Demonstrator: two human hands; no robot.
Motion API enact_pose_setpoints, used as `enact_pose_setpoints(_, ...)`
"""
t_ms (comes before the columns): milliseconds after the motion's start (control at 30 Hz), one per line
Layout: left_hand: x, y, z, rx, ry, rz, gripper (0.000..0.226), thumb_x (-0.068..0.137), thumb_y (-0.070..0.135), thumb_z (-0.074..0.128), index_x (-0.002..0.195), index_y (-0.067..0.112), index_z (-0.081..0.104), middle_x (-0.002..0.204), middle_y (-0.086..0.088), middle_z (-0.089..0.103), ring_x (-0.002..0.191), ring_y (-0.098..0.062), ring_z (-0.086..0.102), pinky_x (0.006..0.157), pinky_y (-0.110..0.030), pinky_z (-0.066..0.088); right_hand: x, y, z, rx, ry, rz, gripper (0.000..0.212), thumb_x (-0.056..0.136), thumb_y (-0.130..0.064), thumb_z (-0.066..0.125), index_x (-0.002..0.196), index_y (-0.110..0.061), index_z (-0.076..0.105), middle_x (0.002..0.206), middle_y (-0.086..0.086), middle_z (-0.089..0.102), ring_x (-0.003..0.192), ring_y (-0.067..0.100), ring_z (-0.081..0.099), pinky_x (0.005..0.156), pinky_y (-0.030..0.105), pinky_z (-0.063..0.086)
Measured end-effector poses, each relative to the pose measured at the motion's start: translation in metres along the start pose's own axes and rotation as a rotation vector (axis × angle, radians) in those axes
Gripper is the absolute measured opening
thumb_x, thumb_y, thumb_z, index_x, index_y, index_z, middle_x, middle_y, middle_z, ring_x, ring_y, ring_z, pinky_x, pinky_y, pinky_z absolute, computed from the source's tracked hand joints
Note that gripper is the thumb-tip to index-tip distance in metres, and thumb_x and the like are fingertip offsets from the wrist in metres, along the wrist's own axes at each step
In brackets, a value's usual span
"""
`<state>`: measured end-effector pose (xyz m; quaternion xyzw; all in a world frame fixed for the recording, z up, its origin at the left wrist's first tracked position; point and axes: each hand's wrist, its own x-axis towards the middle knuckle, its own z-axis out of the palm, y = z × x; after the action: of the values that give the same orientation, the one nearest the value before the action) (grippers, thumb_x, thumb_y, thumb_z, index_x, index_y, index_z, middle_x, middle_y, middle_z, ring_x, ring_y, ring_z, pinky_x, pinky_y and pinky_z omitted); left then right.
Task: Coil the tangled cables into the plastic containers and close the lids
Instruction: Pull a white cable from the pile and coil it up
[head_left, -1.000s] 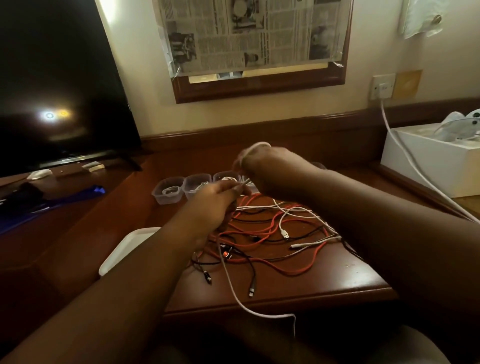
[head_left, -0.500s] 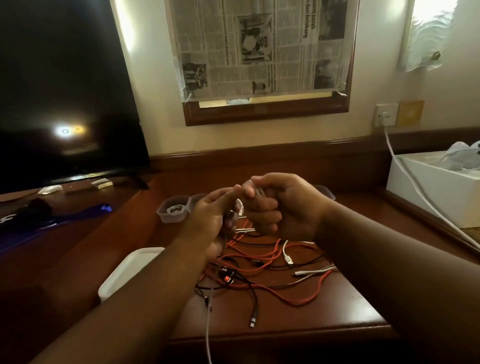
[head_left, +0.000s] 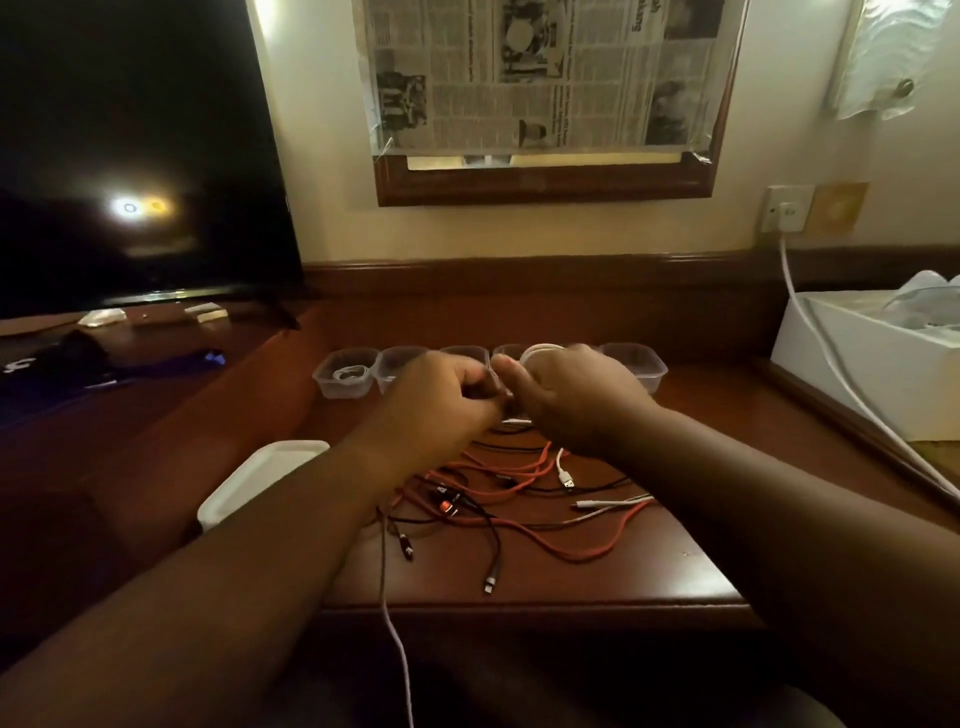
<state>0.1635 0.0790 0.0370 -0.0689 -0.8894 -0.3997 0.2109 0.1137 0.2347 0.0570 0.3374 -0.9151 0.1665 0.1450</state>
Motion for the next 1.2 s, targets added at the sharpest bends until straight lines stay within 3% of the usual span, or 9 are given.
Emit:
enact_pose_setpoints(167, -0.004, -0.003, -0.006, -0.239, 0.012, -0.058, 0.018, 0.076, 0.026, 0.083, 0.077, 0.011, 0.074, 0.072, -0.01, 0.071, 0.065, -0.016, 0.063, 0.064, -0.032, 0.05, -0.004, -0.005, 0.001, 0.469, -0.304, 0.139, 0.033, 0.103, -0.051, 0.037, 0.079, -0.034, 0.052, 0.062, -0.004, 0.042, 0.05, 0.01, 0.035, 0.048, 0.025, 0.029)
enact_pose_setpoints(300, -0.008, -0.01, -0.003, -0.392, -0.02, -0.067, 0.035, 0.064, 0.042, 0.086, 0.074, 0.011, 0.071, 0.083, -0.024, 0.068, 0.083, -0.046, 0.064, 0.081, -0.053, 0.055, -0.007, 0.001, -0.002, 1.02, -0.625, 0.307, 0.071, 0.095, -0.071, 0.02, 0.064, -0.014, 0.047, 0.046, 0.0, 0.032, 0.038, 0.015, 0.023, 0.042, 0.023, 0.019)
enact_pose_setpoints(467, -0.009, -0.007, 0.006, -0.743, -0.068, -0.224, 0.034, 0.066, 0.047, 0.081, 0.075, 0.017, 0.067, 0.056, -0.001, 0.047, 0.045, -0.013, 0.037, 0.043, -0.024, 0.023, -0.009, 0.0, -0.006, 1.525, -0.851, 0.214, 0.063, 0.093, -0.07, 0.026, 0.065, -0.016, 0.045, 0.047, -0.005, 0.028, 0.036, 0.01, 0.024, 0.039, 0.021, 0.018)
enact_pose_setpoints(633, -0.012, 0.002, 0.016, -1.108, -0.167, -0.487, 0.025, 0.076, 0.042, 0.065, 0.074, 0.018, 0.059, 0.057, 0.004, 0.049, 0.04, -0.007, 0.035, 0.042, -0.021, 0.027, -0.007, -0.013, -0.017, 2.116, -0.478, -0.013, 0.066, 0.09, -0.073, 0.028, 0.075, -0.012, 0.047, 0.059, -0.001, 0.035, 0.053, 0.014, 0.035, 0.054, 0.029, 0.033)
enact_pose_setpoints(733, -0.016, 0.003, 0.02, -1.023, -0.251, -0.492, 0.016, 0.09, 0.033, 0.06, 0.084, 0.02, 0.067, 0.059, 0.003, 0.051, 0.043, -0.008, 0.034, 0.045, -0.023, 0.029, 0.004, -0.019, -0.022, 1.954, -0.039, 0.003, 0.061, 0.096, -0.066, 0.021, 0.077, -0.014, 0.045, 0.065, 0.001, 0.036, 0.06, 0.017, 0.038, 0.061, 0.032, 0.035)
enact_pose_setpoints(833, -0.017, 0.0, 0.019, -0.792, -0.203, -0.413, 0.021, 0.098, 0.022, 0.056, 0.096, 0.025, 0.077, 0.06, 0.0, 0.051, 0.043, -0.01, 0.035, 0.044, -0.022, 0.027, 0.011, -0.016, -0.019, 1.059, 0.286, 0.037, 0.047, 0.104, -0.044, 0.023, 0.08, -0.015, 0.051, 0.065, -0.003, 0.046, 0.059, 0.013, 0.043, 0.059, 0.027, 0.036)
enact_pose_setpoints(967, -0.016, -0.001, 0.003, -0.295, -0.126, -0.178, 0.012, 0.095, 0.023, 0.064, 0.097, 0.026, 0.076, 0.054, 0.012, 0.059, 0.047, -0.004, 0.05, 0.05, -0.023, 0.037, -0.001, -0.01, -0.003, -0.062, 0.124, -0.099, 0.042, 0.105, -0.042, 0.028, 0.096, -0.015, 0.058, 0.081, -0.006, 0.046, 0.073, 0.012, 0.048, 0.064, 0.027, 0.033)
enact_pose_setpoints(1067, -0.018, -0.003, -0.014, -0.042, -0.015, 0.004, 0.005, 0.086, 0.026, 0.075, 0.08, 0.027, 0.075, 0.066, 0.005, 0.071, 0.058, -0.005, 0.064, 0.056, -0.018, 0.047, -0.008, -0.013, 0.004, -0.044, -0.042, -0.039, 0.046, 0.106, -0.047, 0.023, 0.081, -0.026, 0.056, 0.078, 0.001, 0.051, 0.068, 0.014, 0.048, 0.057, 0.031, 0.034)
enact_pose_setpoints(1200, -0.019, -0.005, -0.015, -0.437, 0.115, -0.013, 0.016, 0.071, 0.023, 0.079, 0.077, 0.01, 0.073, 0.058, -0.002, 0.064, 0.047, -0.006, 0.055, 0.044, -0.016, 0.042, -0.011, -0.018, -0.001, 0.733, -0.42, 0.131, 0.044, 0.105, -0.051, 0.025, 0.066, -0.037, 0.041, 0.055, -0.002, 0.035, 0.045, 0.011, 0.029, 0.044, 0.024, 0.026)
